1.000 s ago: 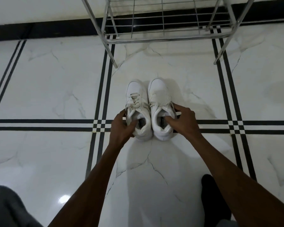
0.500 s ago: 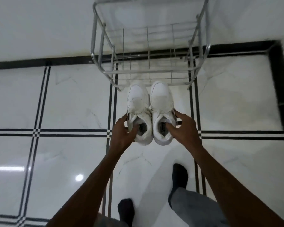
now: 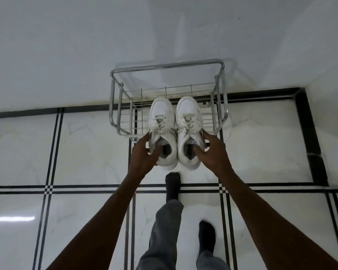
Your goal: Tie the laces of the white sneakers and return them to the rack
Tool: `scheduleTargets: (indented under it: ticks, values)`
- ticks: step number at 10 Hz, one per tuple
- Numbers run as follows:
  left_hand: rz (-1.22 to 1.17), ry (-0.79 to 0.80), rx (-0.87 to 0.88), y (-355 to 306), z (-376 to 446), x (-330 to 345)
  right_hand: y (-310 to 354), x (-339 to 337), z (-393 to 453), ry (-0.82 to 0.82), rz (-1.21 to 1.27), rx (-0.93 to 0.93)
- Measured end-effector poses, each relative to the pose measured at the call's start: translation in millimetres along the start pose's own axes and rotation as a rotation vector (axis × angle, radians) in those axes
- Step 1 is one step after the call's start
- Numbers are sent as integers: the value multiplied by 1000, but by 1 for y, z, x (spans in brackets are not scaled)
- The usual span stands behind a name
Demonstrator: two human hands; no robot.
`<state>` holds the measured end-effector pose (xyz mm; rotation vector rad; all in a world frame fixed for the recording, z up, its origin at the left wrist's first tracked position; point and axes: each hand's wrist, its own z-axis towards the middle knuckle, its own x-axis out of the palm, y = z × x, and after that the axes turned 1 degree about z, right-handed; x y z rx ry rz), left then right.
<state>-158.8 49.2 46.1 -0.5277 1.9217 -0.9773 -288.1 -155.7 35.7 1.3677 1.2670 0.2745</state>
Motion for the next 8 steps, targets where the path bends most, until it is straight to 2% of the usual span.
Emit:
scheduleTargets:
  ticks: [2, 4, 6, 7, 8]
  values:
    - [36, 33, -29, 18, 107, -1, 1, 31, 103, -5, -12, 15]
    - [110, 90, -48, 53, 174, 6, -9, 59, 159, 23, -30, 48]
    - [110, 91, -66, 55, 184, 8, -11, 62, 174, 37, -23, 94]
    - [146, 103, -81, 55, 185, 8, -8, 61, 176, 97, -31, 144]
    - [230, 91, -69, 50, 180, 1, 12, 53, 177, 175, -44, 282]
